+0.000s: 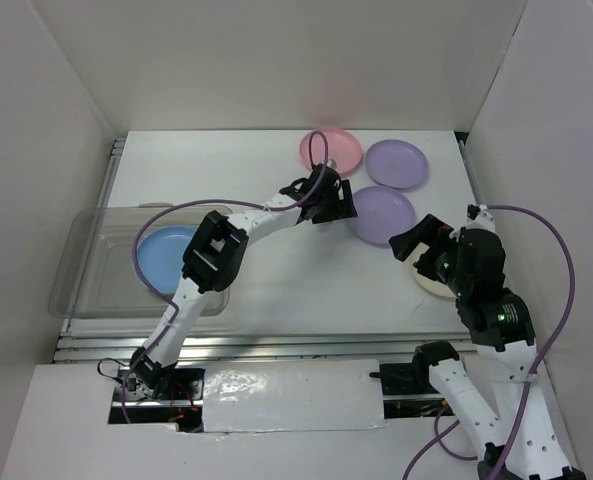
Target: Place the plates into the plastic bin on the countertop
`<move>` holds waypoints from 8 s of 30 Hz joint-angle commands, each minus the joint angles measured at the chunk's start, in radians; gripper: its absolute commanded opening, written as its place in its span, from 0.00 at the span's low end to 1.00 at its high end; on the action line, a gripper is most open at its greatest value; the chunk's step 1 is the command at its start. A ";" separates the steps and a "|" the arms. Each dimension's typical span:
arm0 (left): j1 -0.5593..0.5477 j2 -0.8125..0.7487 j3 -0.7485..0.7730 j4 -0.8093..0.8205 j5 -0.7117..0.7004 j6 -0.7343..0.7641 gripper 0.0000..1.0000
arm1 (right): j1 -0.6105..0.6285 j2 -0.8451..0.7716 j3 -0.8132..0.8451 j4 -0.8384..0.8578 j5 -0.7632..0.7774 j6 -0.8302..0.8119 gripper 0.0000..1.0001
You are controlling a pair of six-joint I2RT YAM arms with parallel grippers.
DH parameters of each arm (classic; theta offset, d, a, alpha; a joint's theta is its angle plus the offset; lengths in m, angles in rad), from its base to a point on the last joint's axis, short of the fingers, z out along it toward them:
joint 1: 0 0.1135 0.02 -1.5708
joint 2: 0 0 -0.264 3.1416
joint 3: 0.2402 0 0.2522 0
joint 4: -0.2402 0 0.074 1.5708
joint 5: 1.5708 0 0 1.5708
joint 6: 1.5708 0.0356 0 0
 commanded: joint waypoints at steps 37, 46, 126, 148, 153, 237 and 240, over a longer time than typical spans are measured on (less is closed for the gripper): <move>0.564 -1.243 -0.805 -0.498 -0.479 -0.012 0.00 | -0.033 -0.002 -0.087 0.172 -0.185 0.017 1.00; 0.972 -1.239 -1.066 -0.342 -0.197 0.073 0.00 | 0.001 0.034 -0.105 0.203 -0.178 0.025 1.00; 0.472 -1.620 -1.005 -0.559 -0.229 0.376 0.99 | -0.542 0.355 -0.294 0.120 0.331 0.372 1.00; 0.492 -1.625 -1.010 -0.558 -0.253 0.363 0.99 | -0.545 0.686 -0.364 0.295 0.230 0.389 0.81; 0.494 -1.623 -1.008 -0.558 -0.262 0.363 0.99 | -0.547 0.687 -0.370 0.312 0.201 0.358 0.46; 0.609 -1.852 -1.037 -0.542 -0.316 0.308 0.99 | -0.086 1.101 0.432 0.298 0.213 0.143 1.00; 0.607 -1.846 -1.039 -0.538 -0.307 0.313 0.99 | -0.201 1.228 0.520 0.300 0.169 0.106 1.00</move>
